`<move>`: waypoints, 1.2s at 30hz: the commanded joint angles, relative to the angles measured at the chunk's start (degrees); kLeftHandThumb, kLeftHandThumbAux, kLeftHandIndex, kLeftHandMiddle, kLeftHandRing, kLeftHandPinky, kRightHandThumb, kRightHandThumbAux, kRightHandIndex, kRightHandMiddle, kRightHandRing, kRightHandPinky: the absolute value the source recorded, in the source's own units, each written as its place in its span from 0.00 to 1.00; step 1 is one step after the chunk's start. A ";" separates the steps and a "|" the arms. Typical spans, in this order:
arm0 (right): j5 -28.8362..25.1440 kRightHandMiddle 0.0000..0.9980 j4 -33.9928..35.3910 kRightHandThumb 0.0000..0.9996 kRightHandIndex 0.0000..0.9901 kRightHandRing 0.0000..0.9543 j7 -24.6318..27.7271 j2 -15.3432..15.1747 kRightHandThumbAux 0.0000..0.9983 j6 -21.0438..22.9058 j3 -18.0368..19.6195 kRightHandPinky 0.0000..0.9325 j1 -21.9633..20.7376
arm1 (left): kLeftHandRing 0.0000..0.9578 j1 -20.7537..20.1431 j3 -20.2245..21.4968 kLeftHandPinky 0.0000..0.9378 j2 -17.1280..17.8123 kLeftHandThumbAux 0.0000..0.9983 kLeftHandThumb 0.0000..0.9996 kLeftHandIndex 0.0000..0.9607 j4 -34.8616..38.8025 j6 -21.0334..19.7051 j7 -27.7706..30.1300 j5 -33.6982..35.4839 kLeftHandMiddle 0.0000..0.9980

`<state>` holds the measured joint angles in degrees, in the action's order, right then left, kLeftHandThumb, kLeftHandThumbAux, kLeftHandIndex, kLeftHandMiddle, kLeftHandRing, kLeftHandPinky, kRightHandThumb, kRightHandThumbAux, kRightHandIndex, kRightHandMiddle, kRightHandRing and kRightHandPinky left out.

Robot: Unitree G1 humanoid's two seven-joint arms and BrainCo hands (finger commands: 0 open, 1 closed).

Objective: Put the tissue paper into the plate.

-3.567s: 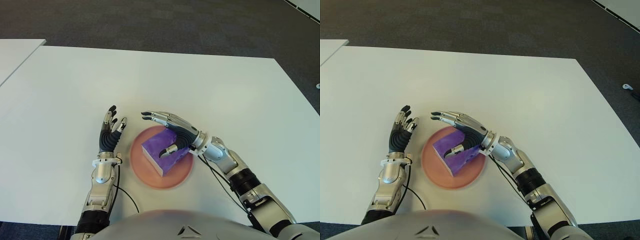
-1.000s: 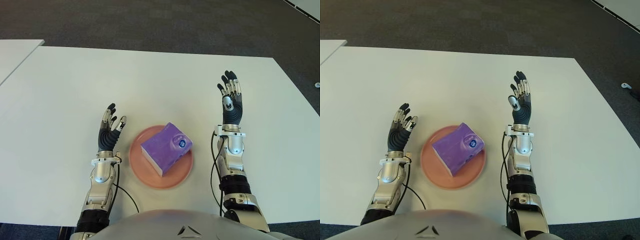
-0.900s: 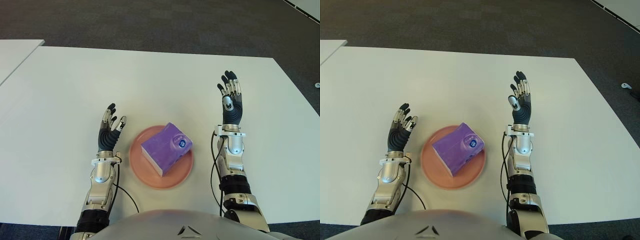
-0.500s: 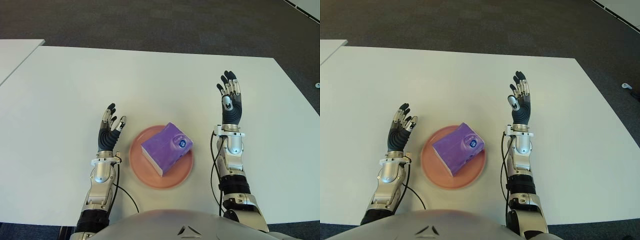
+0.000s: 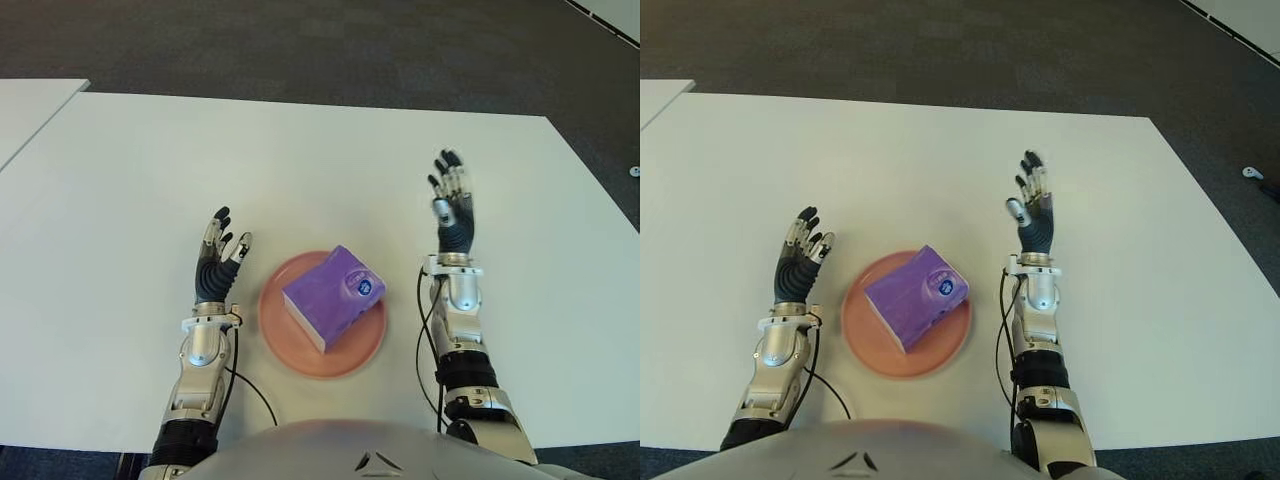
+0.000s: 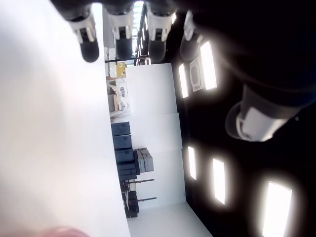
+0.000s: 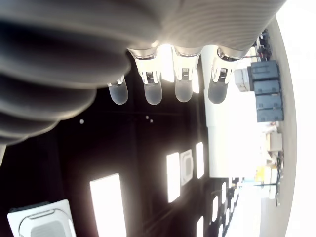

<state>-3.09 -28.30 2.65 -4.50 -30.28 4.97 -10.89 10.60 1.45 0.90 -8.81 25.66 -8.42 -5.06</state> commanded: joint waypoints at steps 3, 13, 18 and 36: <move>4.33 0.00 -15.97 0.00 0.00 0.00 -0.29 -0.94 0.50 6.56 -2.27 0.00 2.11 | 0.00 0.97 0.12 0.00 0.41 0.51 0.00 0.00 0.49 -0.94 0.79 -0.11 0.00; 2.24 0.00 -17.63 0.00 0.00 0.00 1.44 -0.28 0.49 0.59 -1.13 0.00 1.88 | 0.00 0.73 -0.04 0.00 0.43 0.51 0.00 0.00 0.01 -0.18 0.53 -0.27 0.00; 0.91 0.00 -19.82 0.00 0.00 0.00 2.60 0.12 0.48 -2.35 -0.23 0.00 1.28 | 0.00 0.77 -0.10 0.00 0.50 0.51 0.00 0.00 0.01 -0.06 0.63 -0.22 0.00; 0.73 0.00 -19.36 0.00 0.00 0.00 3.95 0.23 0.48 -5.13 0.34 0.00 1.21 | 0.00 0.24 0.09 0.00 0.67 0.51 0.00 0.00 -1.13 1.03 0.22 -0.58 0.00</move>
<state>-2.55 -44.70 6.65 -4.85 -36.79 5.41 -14.13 10.81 1.41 1.43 -9.08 26.27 -8.41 -5.12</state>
